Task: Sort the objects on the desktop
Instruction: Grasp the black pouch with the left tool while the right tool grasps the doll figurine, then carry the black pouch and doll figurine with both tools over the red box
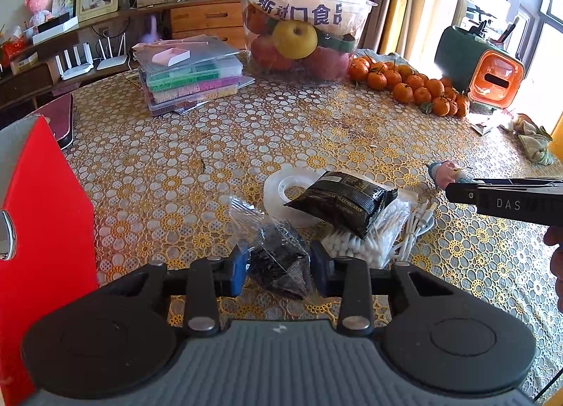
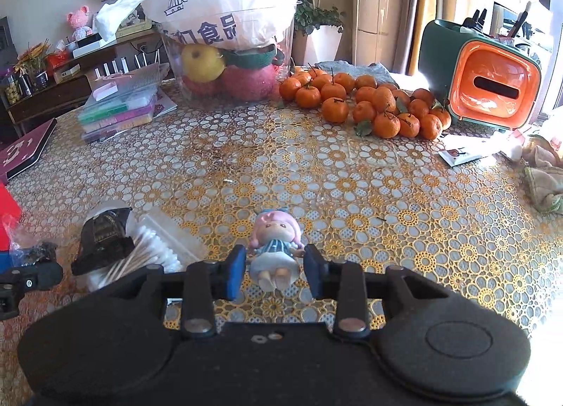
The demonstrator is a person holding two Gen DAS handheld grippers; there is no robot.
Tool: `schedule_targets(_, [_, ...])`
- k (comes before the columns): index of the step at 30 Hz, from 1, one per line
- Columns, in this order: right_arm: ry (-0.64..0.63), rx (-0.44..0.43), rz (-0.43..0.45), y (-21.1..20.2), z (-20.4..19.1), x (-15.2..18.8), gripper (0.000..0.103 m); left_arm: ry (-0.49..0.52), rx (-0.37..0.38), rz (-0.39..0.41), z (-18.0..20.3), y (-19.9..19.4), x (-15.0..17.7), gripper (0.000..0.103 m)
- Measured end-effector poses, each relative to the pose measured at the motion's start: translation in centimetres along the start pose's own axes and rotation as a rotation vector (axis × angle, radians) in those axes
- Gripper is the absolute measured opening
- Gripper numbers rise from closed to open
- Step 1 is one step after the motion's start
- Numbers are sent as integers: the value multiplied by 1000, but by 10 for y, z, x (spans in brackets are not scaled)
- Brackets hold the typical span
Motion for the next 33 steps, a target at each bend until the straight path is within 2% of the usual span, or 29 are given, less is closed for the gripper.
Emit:
schedule_targets(16, [-5,-39,31,-56,-5,17,35,31,30,12,12,-44,6,35])
schedule_targets(33, [6,-79,96,-138,-27,21,35,50,37,70,25,-114,10,35])
Point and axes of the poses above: each gripper's, at about its wrist camera, not at the fingertips, and y roughly the way its jaws point, z to its right, x to its underside, the point moved 1 cm from there along y, roughly the way its jaws point, and after that the axes turned 7 degrees about x, right-handed, at the moved point
